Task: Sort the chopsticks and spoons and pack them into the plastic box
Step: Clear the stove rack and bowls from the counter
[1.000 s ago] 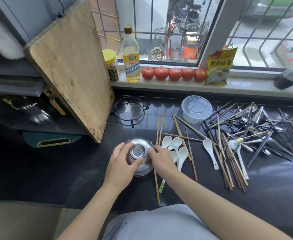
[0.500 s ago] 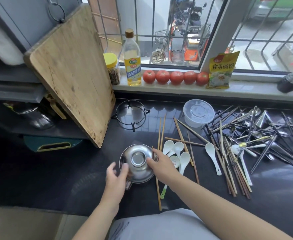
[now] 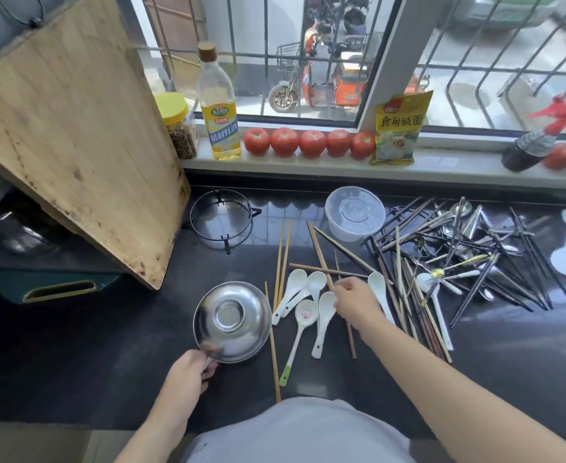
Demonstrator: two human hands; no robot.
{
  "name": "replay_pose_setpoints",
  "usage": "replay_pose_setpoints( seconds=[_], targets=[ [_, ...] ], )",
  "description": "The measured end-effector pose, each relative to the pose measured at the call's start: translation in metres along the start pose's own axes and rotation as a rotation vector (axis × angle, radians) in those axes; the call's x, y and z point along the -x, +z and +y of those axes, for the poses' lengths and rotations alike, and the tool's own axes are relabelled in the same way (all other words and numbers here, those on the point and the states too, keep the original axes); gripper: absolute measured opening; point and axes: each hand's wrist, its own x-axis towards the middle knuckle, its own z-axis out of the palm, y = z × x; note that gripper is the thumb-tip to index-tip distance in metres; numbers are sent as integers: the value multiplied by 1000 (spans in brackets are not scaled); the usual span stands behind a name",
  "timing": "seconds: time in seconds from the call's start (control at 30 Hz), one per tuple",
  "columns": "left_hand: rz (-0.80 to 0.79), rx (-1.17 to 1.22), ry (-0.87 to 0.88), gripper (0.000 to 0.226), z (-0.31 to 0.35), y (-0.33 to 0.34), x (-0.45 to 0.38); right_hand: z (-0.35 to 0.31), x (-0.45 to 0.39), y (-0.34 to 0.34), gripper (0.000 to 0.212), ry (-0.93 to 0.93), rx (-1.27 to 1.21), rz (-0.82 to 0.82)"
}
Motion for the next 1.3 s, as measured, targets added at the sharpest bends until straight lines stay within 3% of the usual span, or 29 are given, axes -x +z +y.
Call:
replay_pose_setpoints(
  seconds=[0.07, 0.13, 0.2, 0.33, 0.43, 0.53, 0.63, 0.8, 1.1, 1.3],
  targets=[
    [213, -107, 64, 4, -2, 5, 4, 11, -20, -24, 23, 4, 23, 98],
    [437, -113, 204, 21, 10, 14, 19, 19, -35, -49, 22, 0, 76, 186],
    [526, -76, 404, 33, 30, 30, 37, 23, -53, -80, 27, -44, 214, 293],
    [367, -202, 675, 26, 67, 80, 53, 35, -94, -139, 39, -123, 481, 398],
    [224, -297, 738, 31, 87, 130, 54, 42, -120, -161, 38, -277, 720, 310],
    [111, -351, 678, 34, 96, 171, 59, 44, -137, -164, 31, -448, 939, 187],
    [13, -385, 602, 34, 94, 199, 62, 42, -145, -165, 12, -447, 980, 165],
    [-91, -475, 515, 27, 86, 217, 64, 27, -153, -182, 23, -495, 1071, 21],
    [-131, -521, 494, 24, 84, 207, 60, 15, -118, -250, 23, -651, 936, 457],
    [-209, -530, 491, 22, 89, 204, 68, -1, -101, -273, 30, -777, 945, 472]
  ],
)
